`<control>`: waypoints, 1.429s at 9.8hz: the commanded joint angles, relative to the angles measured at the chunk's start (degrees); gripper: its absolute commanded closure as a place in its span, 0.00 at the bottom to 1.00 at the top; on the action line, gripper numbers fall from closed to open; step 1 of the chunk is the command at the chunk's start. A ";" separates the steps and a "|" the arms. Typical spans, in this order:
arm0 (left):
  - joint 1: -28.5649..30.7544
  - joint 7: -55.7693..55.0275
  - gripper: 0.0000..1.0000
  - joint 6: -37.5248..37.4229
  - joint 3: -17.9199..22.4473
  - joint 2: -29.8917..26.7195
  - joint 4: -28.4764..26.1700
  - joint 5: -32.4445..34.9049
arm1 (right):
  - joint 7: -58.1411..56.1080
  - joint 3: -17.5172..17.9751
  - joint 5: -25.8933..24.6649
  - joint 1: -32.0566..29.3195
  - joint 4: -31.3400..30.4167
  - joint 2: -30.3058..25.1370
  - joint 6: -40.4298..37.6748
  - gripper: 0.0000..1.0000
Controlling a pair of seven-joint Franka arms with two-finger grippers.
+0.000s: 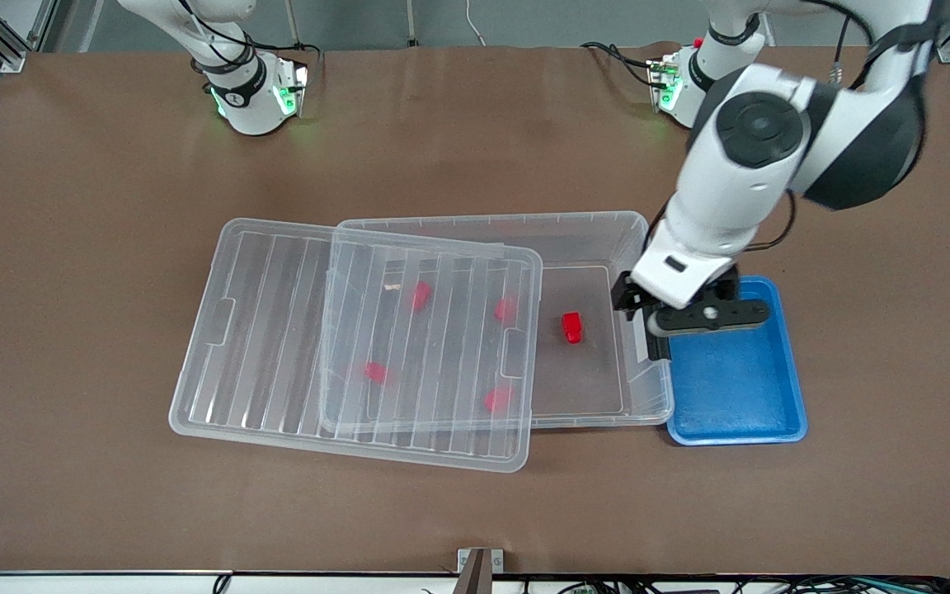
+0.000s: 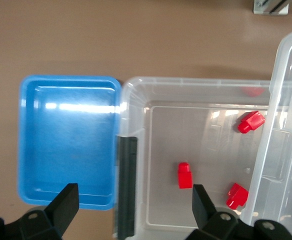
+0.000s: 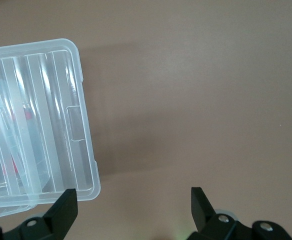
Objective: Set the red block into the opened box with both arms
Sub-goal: 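Withdraw the left gripper while the right gripper reaches the lid edge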
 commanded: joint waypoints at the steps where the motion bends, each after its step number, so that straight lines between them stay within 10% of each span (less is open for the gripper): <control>1: 3.42 6.65 0.00 -4.99 -0.11 1.17 3.83 -2.22 | -0.94 0.38 0.54 -0.59 -1.28 0.21 4.27 0.00; 9: 18.63 26.26 0.00 -9.65 -1.25 -7.96 3.75 -4.93 | -15.68 0.38 -2.45 -0.85 -1.89 17.08 20.38 0.00; 10: 20.03 29.33 0.00 -9.74 -0.82 -10.24 2.97 -7.55 | -17.62 0.38 -2.45 -0.59 -5.02 17.62 23.52 0.09; 12: 21.02 34.26 0.00 -13.76 1.45 -13.58 1.03 -8.02 | -18.17 0.82 -2.18 1.42 -13.98 17.63 33.44 0.78; 14: 20.66 37.51 0.00 -14.75 4.53 -18.23 -3.43 -8.37 | -17.73 1.17 -1.31 3.36 -17.35 18.24 37.87 1.00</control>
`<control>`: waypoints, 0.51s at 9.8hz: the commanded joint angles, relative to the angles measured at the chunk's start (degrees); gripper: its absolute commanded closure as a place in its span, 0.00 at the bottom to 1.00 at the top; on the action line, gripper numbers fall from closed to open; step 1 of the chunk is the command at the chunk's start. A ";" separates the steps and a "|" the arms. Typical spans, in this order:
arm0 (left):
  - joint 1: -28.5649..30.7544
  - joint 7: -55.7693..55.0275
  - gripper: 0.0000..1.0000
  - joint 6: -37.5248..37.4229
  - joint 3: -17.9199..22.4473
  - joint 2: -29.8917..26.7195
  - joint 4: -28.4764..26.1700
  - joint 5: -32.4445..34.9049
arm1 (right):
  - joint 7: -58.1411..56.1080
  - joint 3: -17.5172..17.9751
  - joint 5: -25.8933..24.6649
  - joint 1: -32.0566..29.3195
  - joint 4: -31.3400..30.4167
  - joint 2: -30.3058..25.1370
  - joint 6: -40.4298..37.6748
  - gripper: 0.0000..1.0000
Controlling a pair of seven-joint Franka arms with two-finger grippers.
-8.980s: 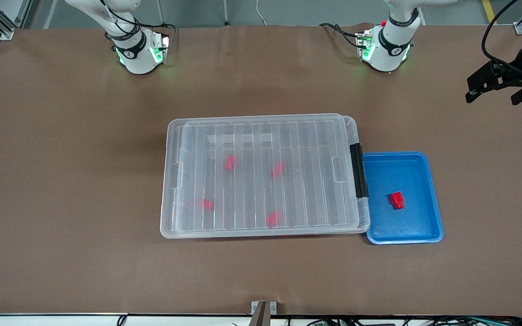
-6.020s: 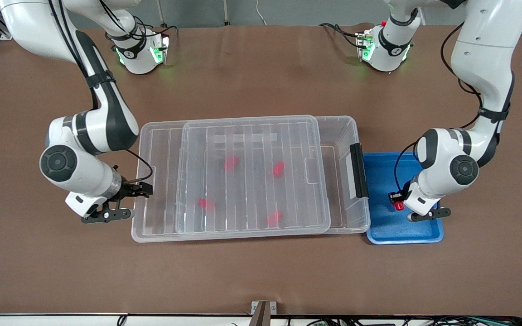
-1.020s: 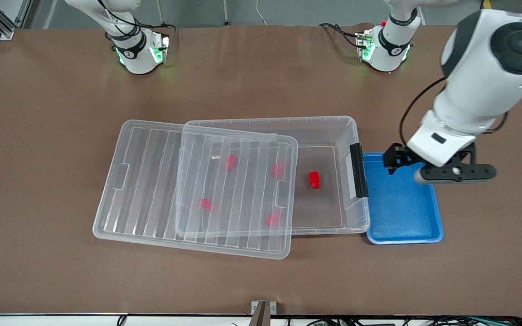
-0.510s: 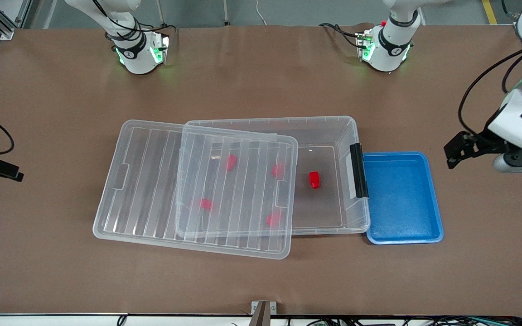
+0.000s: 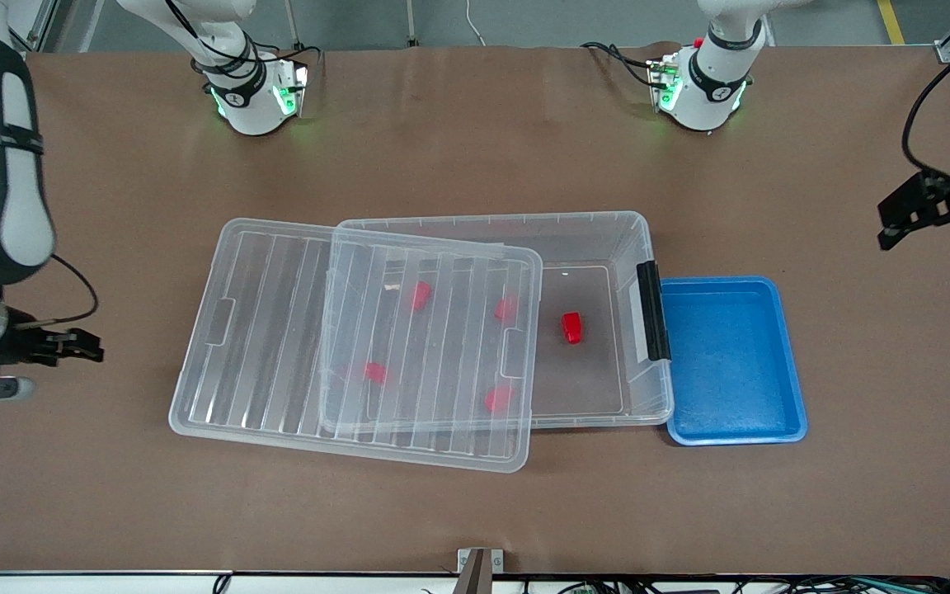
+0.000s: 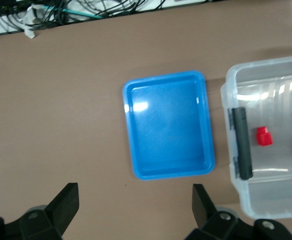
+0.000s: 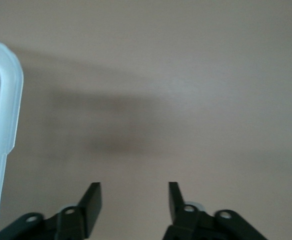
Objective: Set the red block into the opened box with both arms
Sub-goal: 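Push the clear lid back over the box with the right gripper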
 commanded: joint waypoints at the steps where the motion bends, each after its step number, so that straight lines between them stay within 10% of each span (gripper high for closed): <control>1: -0.10 4.69 0.00 -0.02 3.43 -6.07 -8.65 -2.94 | -0.19 1.59 2.45 0.67 -2.75 -0.69 3.48 1.00; 5: -1.86 5.24 0.00 -3.62 4.06 -7.67 -9.55 -4.10 | -0.46 3.88 4.14 1.11 -0.13 5.44 9.39 1.00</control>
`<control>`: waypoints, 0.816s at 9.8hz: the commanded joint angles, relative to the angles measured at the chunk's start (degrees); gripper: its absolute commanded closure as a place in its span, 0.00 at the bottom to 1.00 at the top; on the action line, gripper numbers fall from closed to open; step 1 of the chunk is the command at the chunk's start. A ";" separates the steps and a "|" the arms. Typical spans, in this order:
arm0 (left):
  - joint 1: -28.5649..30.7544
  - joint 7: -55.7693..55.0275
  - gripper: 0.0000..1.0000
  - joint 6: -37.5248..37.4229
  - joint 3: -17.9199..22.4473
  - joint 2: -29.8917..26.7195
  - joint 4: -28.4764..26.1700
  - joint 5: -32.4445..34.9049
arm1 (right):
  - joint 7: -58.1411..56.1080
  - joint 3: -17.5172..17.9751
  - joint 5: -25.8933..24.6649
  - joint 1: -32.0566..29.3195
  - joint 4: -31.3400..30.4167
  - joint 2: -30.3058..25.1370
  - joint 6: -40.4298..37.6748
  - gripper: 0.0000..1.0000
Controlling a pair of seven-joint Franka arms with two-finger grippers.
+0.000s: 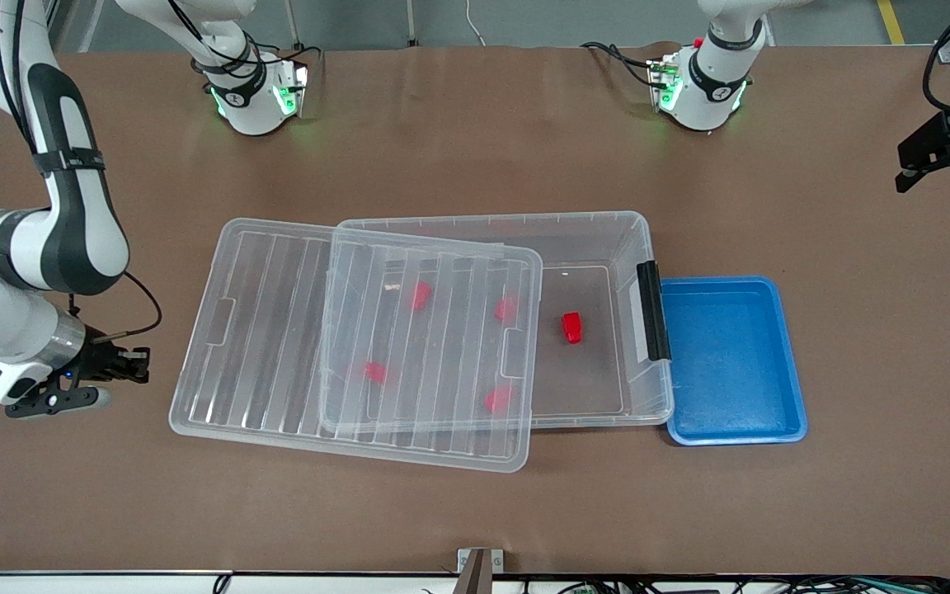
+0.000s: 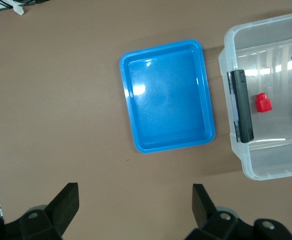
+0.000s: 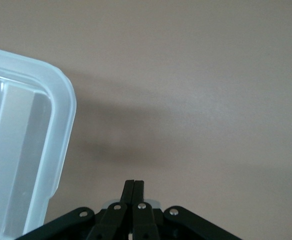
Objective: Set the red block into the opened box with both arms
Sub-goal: 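Push the clear lid back over the box with the right gripper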
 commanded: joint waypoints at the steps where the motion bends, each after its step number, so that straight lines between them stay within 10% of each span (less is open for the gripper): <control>1: -0.50 0.70 0.00 -0.44 0.56 -0.89 -2.97 -0.86 | 0.00 2.22 1.05 -0.28 3.47 4.25 0.39 1.00; 8: 0.12 0.53 0.00 -0.18 0.56 -0.19 -2.09 -0.86 | 0.01 2.41 8.52 -0.28 9.72 6.91 -6.55 1.00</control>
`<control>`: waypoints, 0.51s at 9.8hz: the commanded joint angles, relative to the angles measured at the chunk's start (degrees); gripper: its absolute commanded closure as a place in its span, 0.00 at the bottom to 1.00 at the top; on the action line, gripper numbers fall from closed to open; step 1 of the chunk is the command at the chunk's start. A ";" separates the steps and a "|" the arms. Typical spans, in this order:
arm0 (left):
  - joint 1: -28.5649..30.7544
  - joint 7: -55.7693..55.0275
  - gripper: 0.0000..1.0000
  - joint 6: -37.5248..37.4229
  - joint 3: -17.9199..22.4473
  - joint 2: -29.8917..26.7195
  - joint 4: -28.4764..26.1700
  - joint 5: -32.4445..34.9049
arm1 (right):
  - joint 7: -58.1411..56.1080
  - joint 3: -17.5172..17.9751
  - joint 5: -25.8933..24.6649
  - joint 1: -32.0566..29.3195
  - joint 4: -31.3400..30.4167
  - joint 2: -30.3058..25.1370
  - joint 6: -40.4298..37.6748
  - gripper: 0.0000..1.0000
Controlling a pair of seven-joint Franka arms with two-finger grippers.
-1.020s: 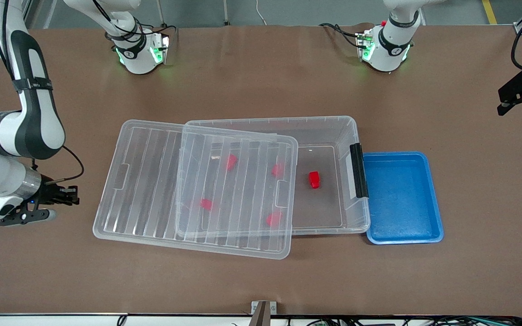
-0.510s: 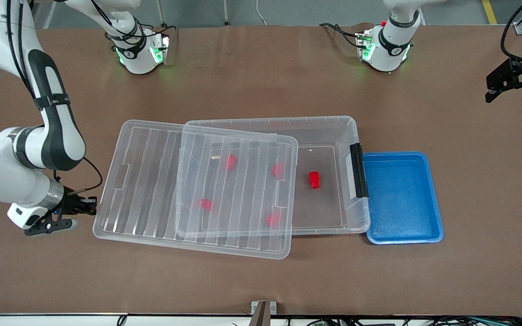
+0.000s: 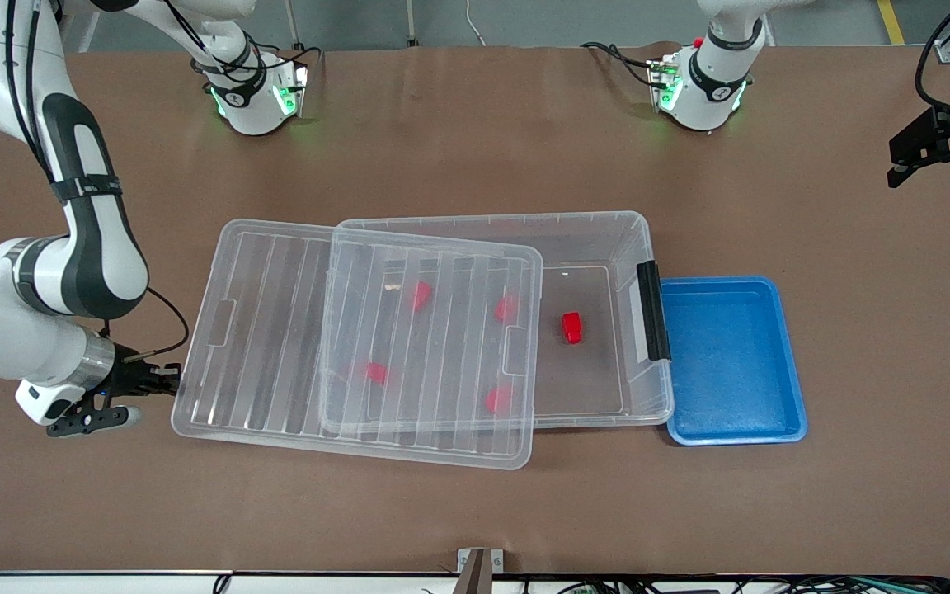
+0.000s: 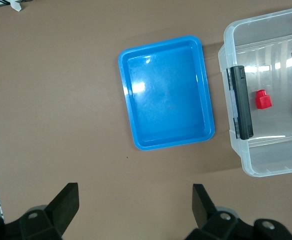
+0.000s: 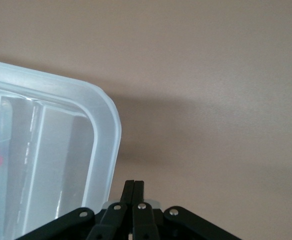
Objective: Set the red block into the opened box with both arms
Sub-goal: 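Push the clear lid back over the box with the right gripper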
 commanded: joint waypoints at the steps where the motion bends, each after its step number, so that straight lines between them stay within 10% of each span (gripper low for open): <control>1: 0.09 0.53 0.00 0.16 0.20 0.10 -1.72 -0.86 | -0.08 0.43 2.21 -0.42 2.91 1.90 -1.92 1.00; 5: 0.35 0.53 0.00 0.51 0.20 0.81 -1.72 -0.77 | 0.01 0.52 6.26 -0.25 3.00 2.60 -1.92 1.00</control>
